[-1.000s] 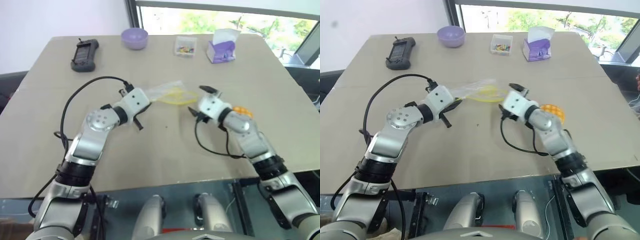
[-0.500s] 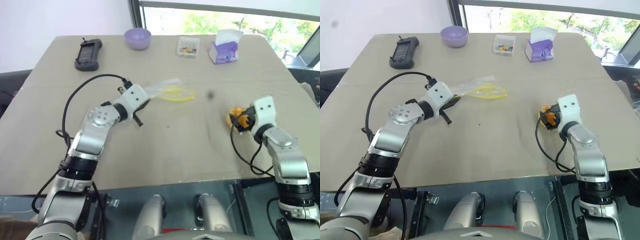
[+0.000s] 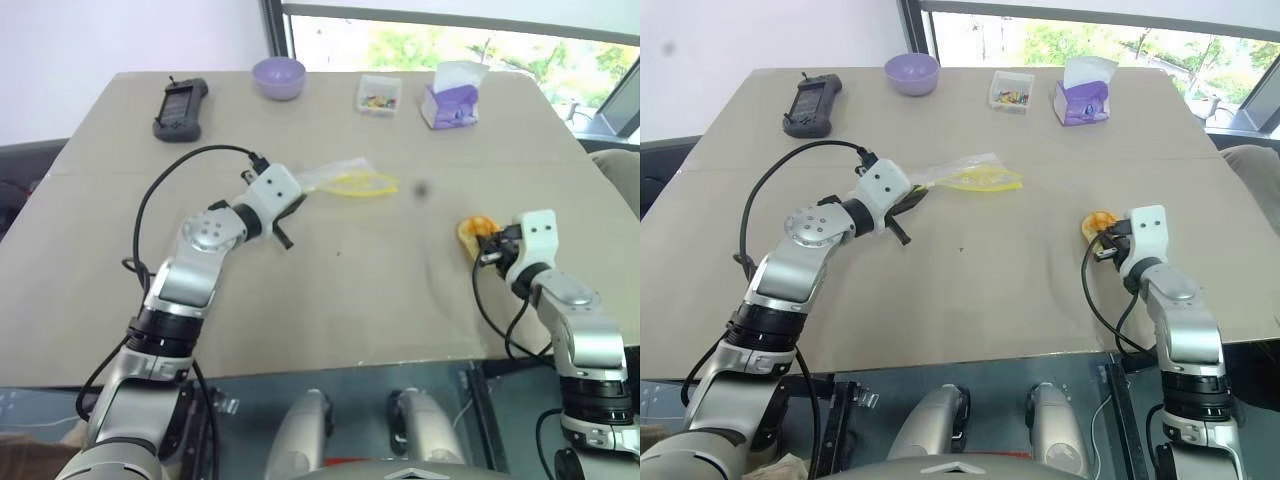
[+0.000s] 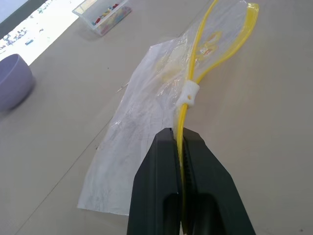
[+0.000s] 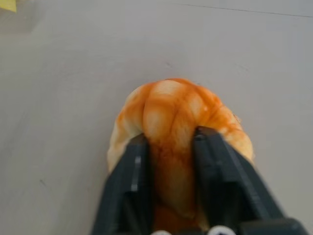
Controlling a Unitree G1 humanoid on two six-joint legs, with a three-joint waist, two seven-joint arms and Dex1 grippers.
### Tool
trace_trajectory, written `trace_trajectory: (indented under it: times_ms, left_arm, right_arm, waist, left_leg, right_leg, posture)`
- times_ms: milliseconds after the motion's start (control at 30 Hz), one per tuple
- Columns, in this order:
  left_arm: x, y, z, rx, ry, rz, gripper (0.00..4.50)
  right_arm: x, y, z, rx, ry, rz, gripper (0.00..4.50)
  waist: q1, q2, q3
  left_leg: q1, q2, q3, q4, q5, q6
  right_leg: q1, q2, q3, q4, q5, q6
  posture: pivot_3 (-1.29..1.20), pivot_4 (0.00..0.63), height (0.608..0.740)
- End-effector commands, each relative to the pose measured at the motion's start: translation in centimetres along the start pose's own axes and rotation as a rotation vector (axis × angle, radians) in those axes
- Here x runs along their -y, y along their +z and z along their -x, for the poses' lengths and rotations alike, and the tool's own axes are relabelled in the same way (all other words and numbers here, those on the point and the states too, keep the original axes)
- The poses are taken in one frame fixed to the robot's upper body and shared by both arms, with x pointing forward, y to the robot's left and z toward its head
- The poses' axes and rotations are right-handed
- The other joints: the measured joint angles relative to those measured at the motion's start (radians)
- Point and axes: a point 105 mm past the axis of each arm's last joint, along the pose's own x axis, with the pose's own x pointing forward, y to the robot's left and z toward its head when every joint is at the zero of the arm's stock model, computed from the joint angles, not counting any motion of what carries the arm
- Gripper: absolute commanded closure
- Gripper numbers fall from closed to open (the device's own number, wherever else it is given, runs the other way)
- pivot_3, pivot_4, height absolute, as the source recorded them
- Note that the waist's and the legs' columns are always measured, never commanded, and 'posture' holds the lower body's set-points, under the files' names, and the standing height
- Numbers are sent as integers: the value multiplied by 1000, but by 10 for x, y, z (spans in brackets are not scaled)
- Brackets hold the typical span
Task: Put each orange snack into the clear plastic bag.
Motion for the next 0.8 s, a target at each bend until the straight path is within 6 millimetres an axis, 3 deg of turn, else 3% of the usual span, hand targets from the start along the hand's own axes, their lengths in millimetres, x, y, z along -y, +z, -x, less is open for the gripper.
trace_trajectory:
  times_ms: [33, 133, 367, 800]
  left_arm:
    - [-6, 16, 0, 63, 29, -7, 4500]
    - [-3, 20, -2, 79, 20, -7, 4500]
    - [4, 24, -7, 93, -6, -29, 4500]
    - [35, 43, 0, 198, -113, -57, 4500]
  right_arm:
    - [-8, 34, 8, 144, 100, -43, 3795]
    - [-52, 72, 14, 260, 316, -64, 3795]
    - [-106, 102, 7, 312, 545, -61, 3795]
    - [-124, 105, -18, 294, 619, -14, 3795]
  waist:
    - [0, 0, 0]
    - [-6, 1, 0]
    - [-3, 1, 0]
    - [-4, 1, 0]
  left_leg:
    - [0, 0, 0, 0, 0, 0]
    - [0, 0, 0, 0, 0, 0]
    - [0, 1, -1, 0, 0, 0]
    - [-1, 0, -1, 2, 0, 1]
  right_leg:
    - [0, 0, 0, 0, 0, 0]
    - [0, 0, 0, 0, 0, 0]
    - [0, 1, -1, 1, 0, 0]
    - [0, 0, -1, 1, 0, 0]
  posture:
    - [0, 150, 740]
    - [0, 150, 740]
    - [0, 150, 740]
    - [0, 150, 740]
